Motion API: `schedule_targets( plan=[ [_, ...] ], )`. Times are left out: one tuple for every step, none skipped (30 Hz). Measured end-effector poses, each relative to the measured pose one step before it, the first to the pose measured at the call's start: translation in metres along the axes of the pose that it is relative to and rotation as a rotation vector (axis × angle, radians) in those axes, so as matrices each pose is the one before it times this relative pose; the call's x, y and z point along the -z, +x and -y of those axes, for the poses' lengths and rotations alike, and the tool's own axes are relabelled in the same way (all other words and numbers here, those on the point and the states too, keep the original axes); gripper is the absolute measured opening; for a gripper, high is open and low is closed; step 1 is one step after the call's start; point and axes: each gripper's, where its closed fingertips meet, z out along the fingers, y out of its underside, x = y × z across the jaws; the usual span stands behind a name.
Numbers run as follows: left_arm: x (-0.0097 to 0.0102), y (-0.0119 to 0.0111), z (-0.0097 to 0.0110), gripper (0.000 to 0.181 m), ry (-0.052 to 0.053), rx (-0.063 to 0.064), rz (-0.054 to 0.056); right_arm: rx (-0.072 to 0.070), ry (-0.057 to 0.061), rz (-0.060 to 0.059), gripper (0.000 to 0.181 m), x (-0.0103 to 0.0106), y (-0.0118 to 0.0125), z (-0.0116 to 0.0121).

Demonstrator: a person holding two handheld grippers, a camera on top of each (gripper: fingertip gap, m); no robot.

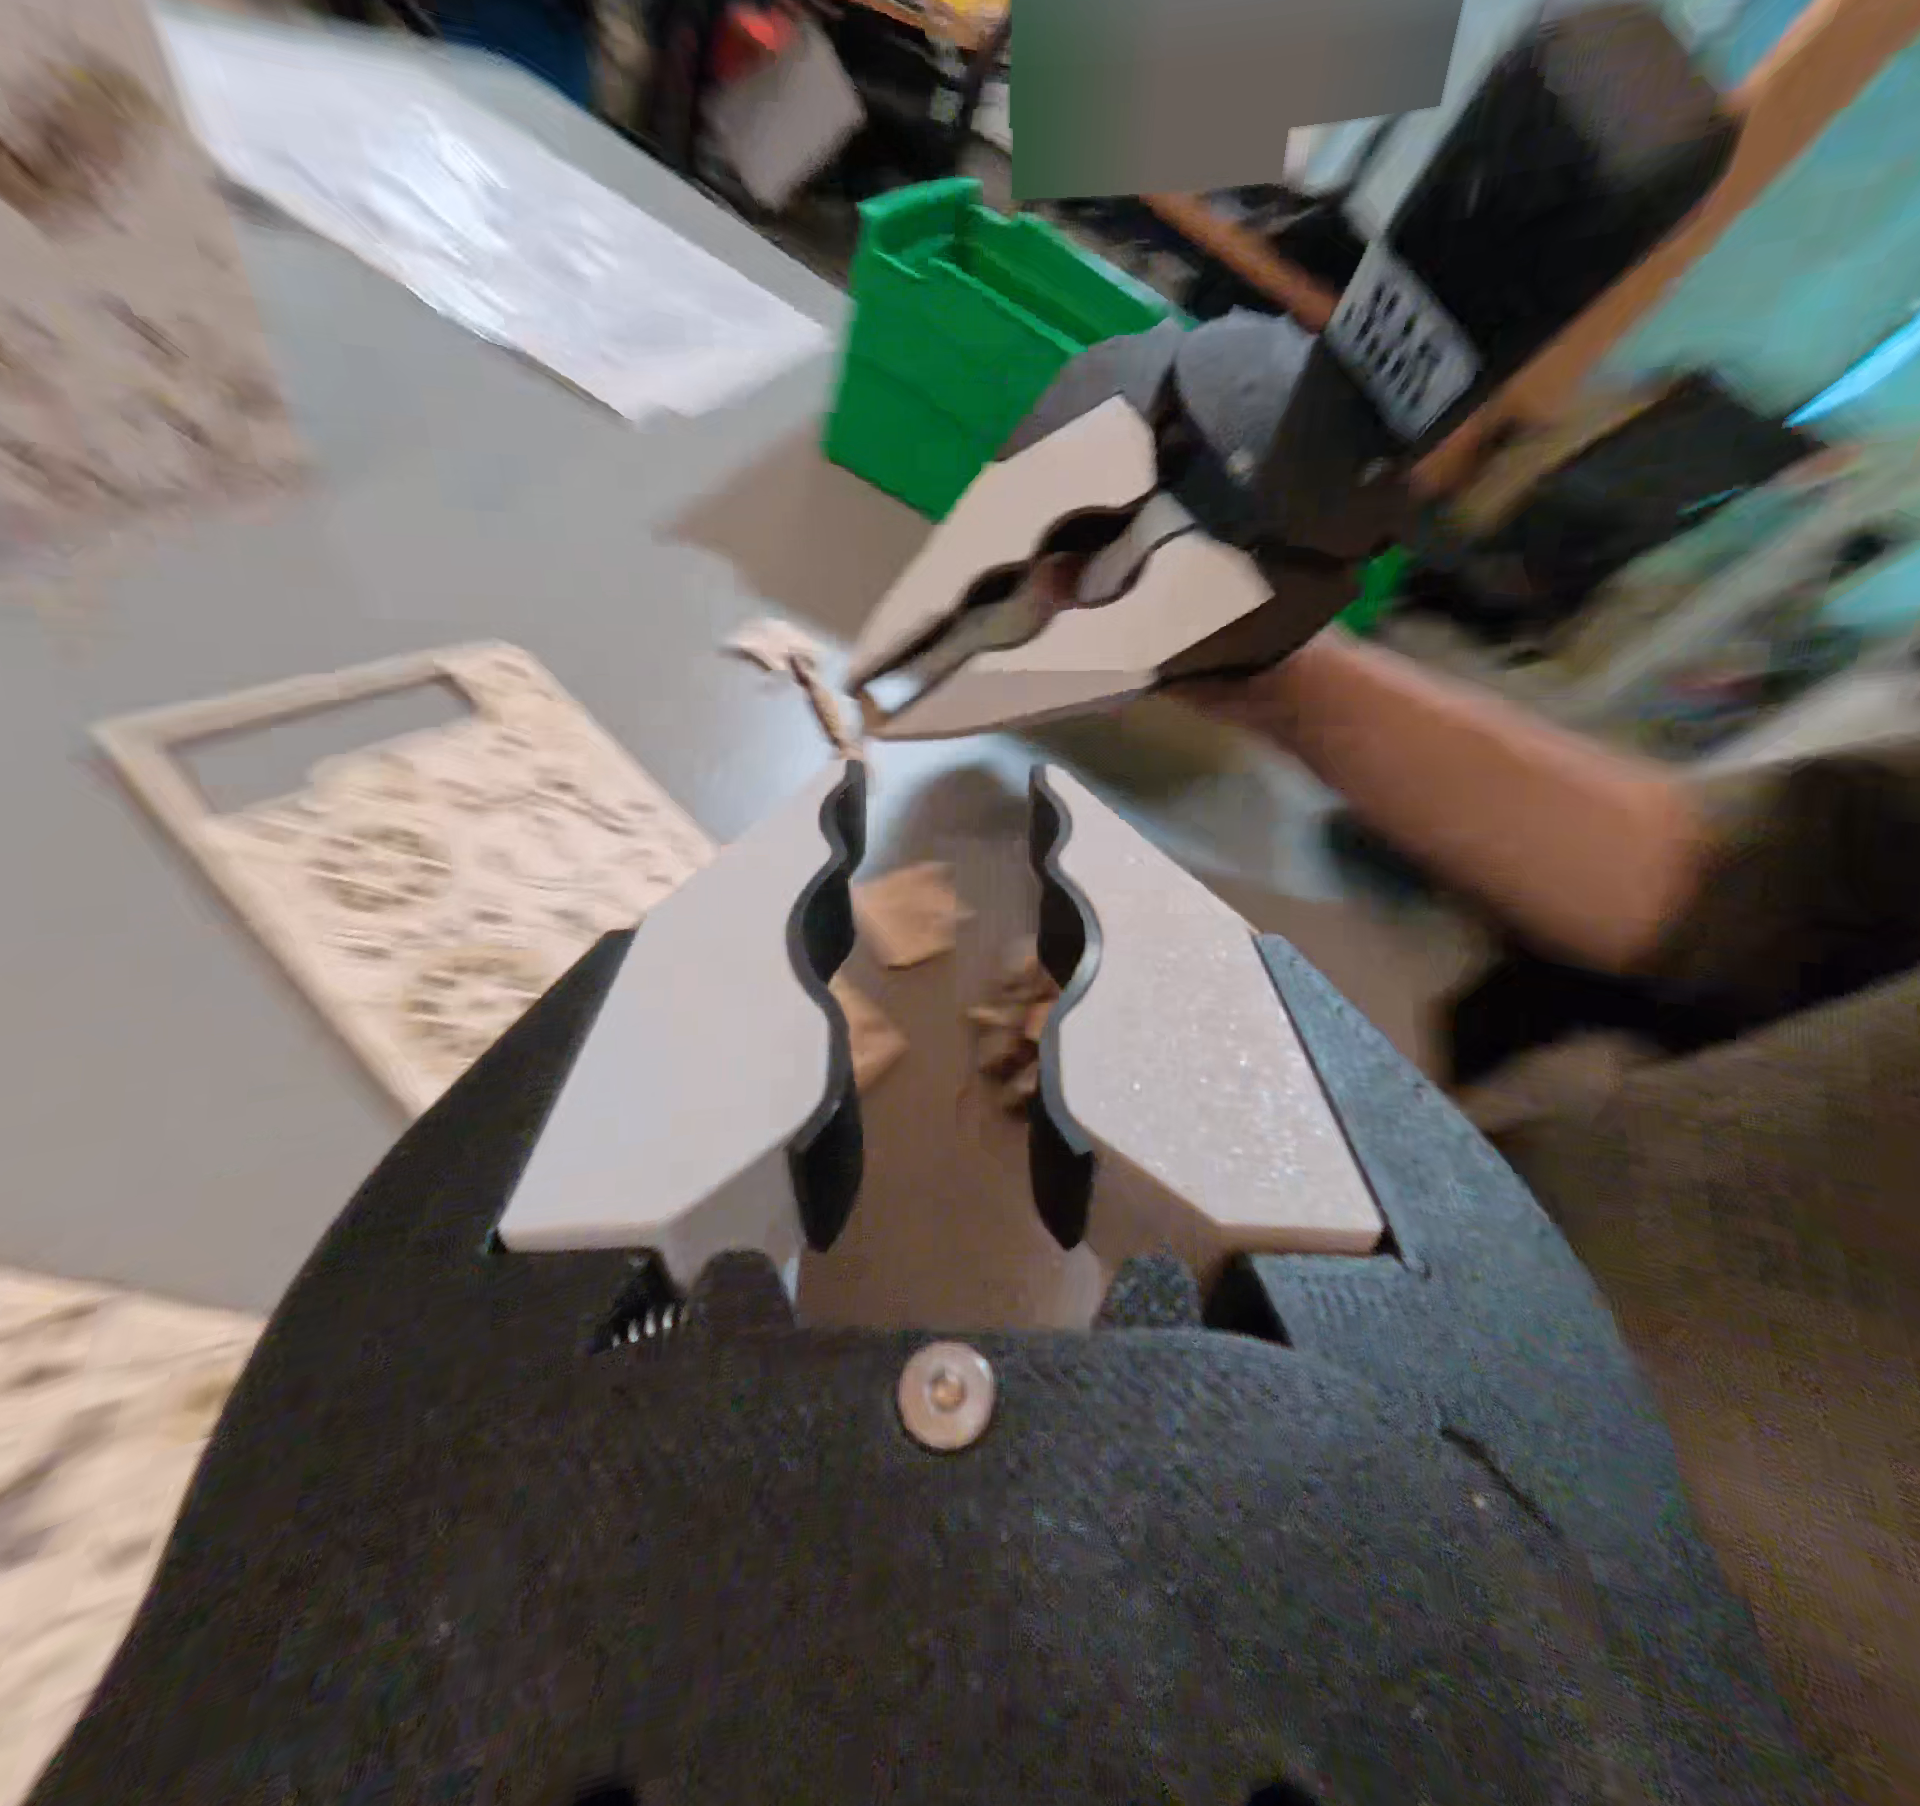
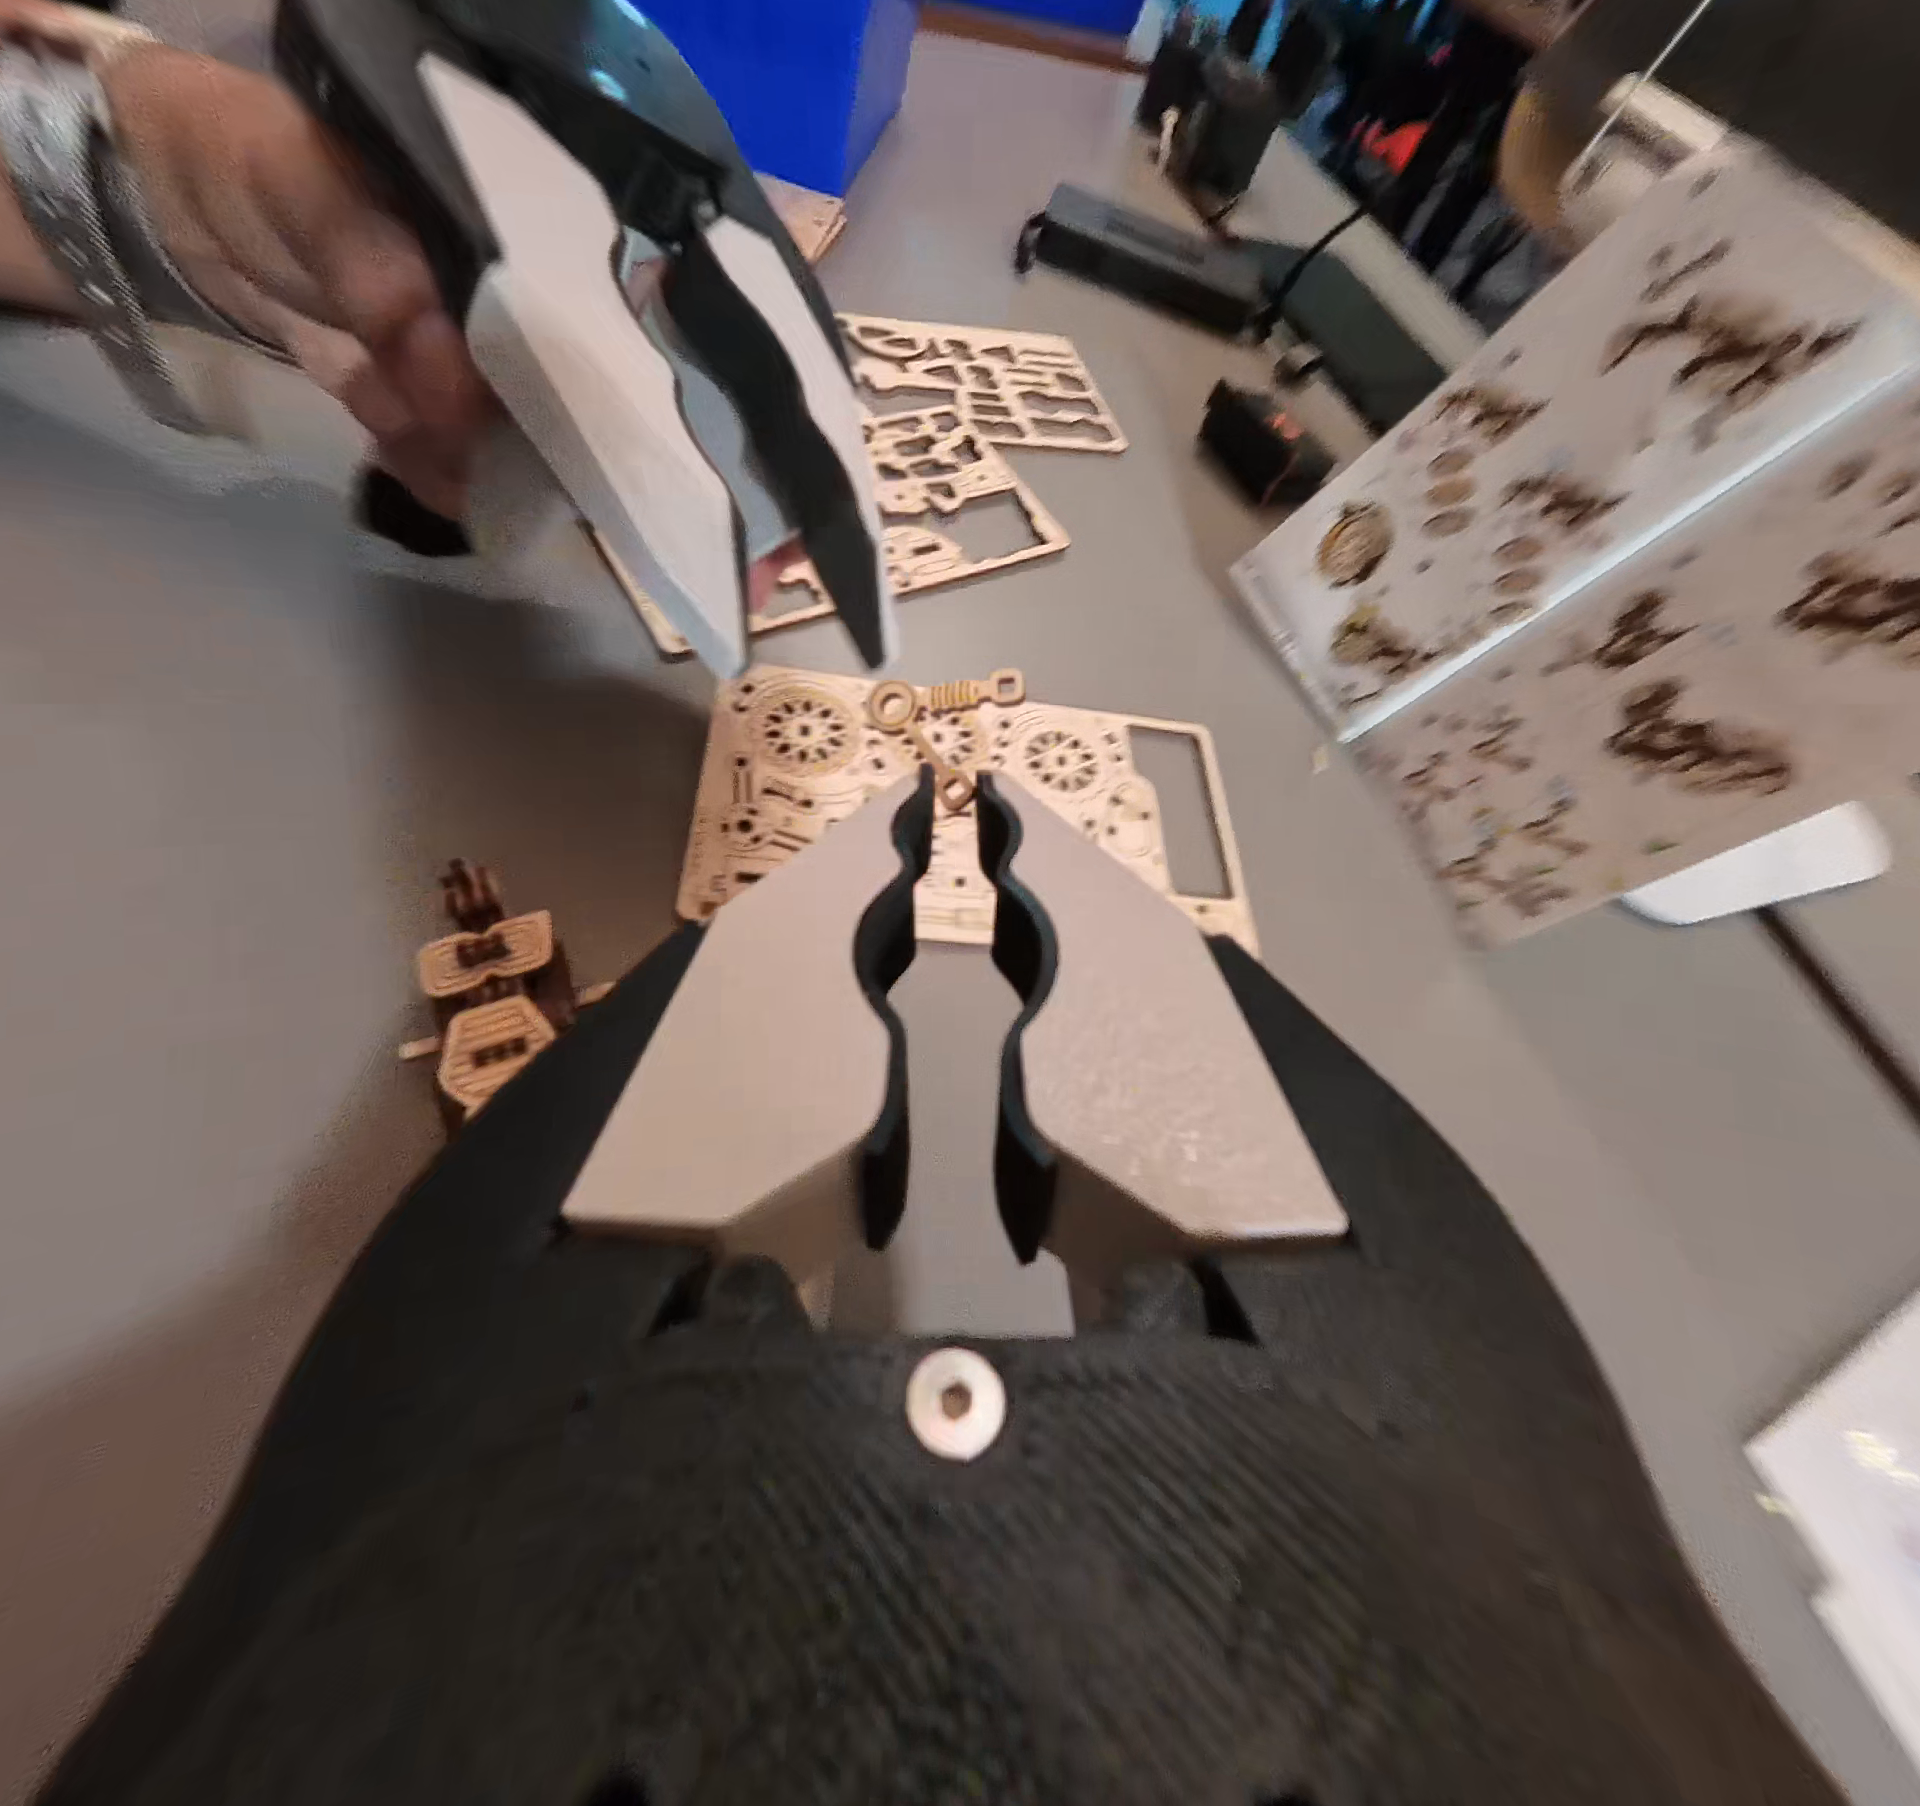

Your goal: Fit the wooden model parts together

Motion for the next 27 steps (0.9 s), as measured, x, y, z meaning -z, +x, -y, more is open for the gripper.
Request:
schedule_targets(
  plan=[
    [-0.00099, 0.00766, 0.0025, 0.027, 0.0016, 0.1322, -0.0939, 0.0456, 0.0068, -0.031, 0.005, 0.00062, 0.00112, 0.00307],
    [0.00069, 0.00138, 0.00461, 0.025, 0.0341, 0.0928, -0.0419, 0.0291, 0.0073, -0.0187, 0.005, 0.00016, 0.0001, 0.00361],
    [0.00189, -0.00181, 0.0054, 0.023, 0.0475, 0.0441, -0.0051, 0.0163, 0.0137, -0.0063, 0.005, -0.00007, -0.00113, 0.00473],
    [0.00235, -0.00333, 0.00438, 0.02, 0.0384, 0.0091, 0.0166, 0.0107, 0.0135, -0.0023, 0.005, -0.00005, -0.00156, 0.00479],
    [0.00152, -0.0028, 0.00203, 0.018, 0.0135, -0.0157, 0.025, 0.0139, 0.0068, -0.0088, 0.005, 0.0001, -0.00039, 0.00357],
    [0.00097, -0.00068, 0.00038, 0.018, -0.0067, -0.038, 0.0201, 0.0157, -0.0009, -0.0129, 0.005, 0.00027, 0.00041, 0.00174],
    [0.00119, 0.00044, 0.00133, 0.017, -0.0025, -0.0499, 0.0206, 0.0118, -0.0048, -0.0127, 0.005, 0.00026, 0.00085, 0.00035],
    [0.00167, 0.00217, 0.00194, 0.012, 0.0023, -0.0496, 0.0112, 0.0018, -0.0074, -0.0077, 0.005, 0.00028, 0.00077, -0.00086],
    [0.00178, 0.00253, 0.00231, 0.008, 0.005, -0.0346, 0.003, -0.0088, -0.0065, -0.0021, 0.005, 0.00045, 0.00074, -0.0015],
    [0.00128, 0.00059, 0.00157, 0.008, 0.0041, -0.0127, 0.0078, -0.0126, 0.002, 0.0035, 0.005, 0.00059, 0.00011, -0.00055],
    [0.00078, -0.00062, 0.00043, 0.009, 0.0001, 0.0032, 0.0055, -0.0129, 0.0077, 0.0015, 0.005, 0.00081, 0.00062, 0.00027],
    [0.0001, -0.00106, -0.00099, 0.012, -0.004, 0.0142, -0.0001, -0.0105, 0.0121, 0.0038, 0.005, 0.00128, 0.0001, 0.0017],
    [-0.00071, -0.00195, -0.00187, 0.015, -0.0052, 0.0216, 0.0012, -0.0065, 0.0164, 0.0071, 0.005, 0.00145, -0.00081, 0.00314],
    [-0.00109, -0.00227, -0.00234, 0.018, -0.0053, 0.0231, 0.0002, -0.0022, 0.0168, 0.0062, 0.005, 0.00125, -0.00121, 0.00383],
    [-0.00146, -0.00095, -0.00261, 0.022, -0.0067, 0.021, -0.0068, 0.0026, 0.0145, 0.0095, 0.005, 0.00107, -0.00216, 0.00372],
    [-0.00144, 0.00048, -0.00221, 0.024, -0.0064, 0.0196, -0.0112, 0.0077, 0.0071, 0.0089, 0.005, 0.00077, -0.00242, 0.00267],
    [-0.00137, 0.00214, -0.00131, 0.025, -0.0027, 0.014, -0.0158, 0.014, 0.0032, 0.0066, 0.005, 0.00043, -0.00257, 0.00201],
    [-0.00117, 0.00332, -0.00062, 0.023, 0.0001, 0.0064, -0.0178, 0.0173, 0.0044, 0.0057, 0.005, 0.00025, -0.00257, 0.00205],
    [-0.00083, 0.00304, -0.00053, 0.019, -0.0011, -0.0021, -0.0116, 0.0143, 0.0029, 0.0063, 0.005, -0.00001, -0.00263, 0.0017],
    [-0.00069, 0.00309, -0.00091, 0.011, -0.0035, -0.013, -0.0094, 0.0087, -0.0004, 0.0037, 0.005, -0.00009, -0.00183, 0.00091],
    [-0.00033, 0.00363, -0.00077, 0.001, -0.0038, -0.0228, -0.0131, 0.0035, -0.0044, -0.0029, 0.005, -0.00023, -0.00031, -0.00024],
    [0.00001, -0.00002, 0.00076, 0.0, 0.0027, -0.0194, 0.0091, -0.0054, 0.0032, -0.0041, 0.005, -0.00024, 0.00058, 0.00006],
    [0.00017, -0.00066, 0.00147, 0.0, 0.0055, -0.0189, 0.0097, -0.0219, 0.0098, -0.004, 0.006, -0.00039, 0.00158, 0.00064],
    [0.00084, -0.00111, 0.00275, 0.0, 0.0159, -0.0152, 0.0089, -0.0373, 0.0155, -0.0069, 0.007, -0.00038, 0.00297, 0.00115],
    [0.00177, -0.00227, 0.0039, 0.0, 0.0276, -0.0141, 0.0125, -0.047, 0.0222, -0.0128, 0.018, 0.0, 0.0048, 0.00199],
    [0.00266, -0.00323, 0.0049, 0.0, 0.0384, -0.0109, 0.0155, -0.0559, 0.0257, -0.018, 0.031, 0.00037, 0.00616, 0.00229],
    [0.00297, -0.00213, 0.00617, 0.0, 0.0465, -0.0073, 0.0052, -0.0597, 0.0276, -0.0165, 0.036, 0.00075, 0.00618, 0.0026]
  ],
)
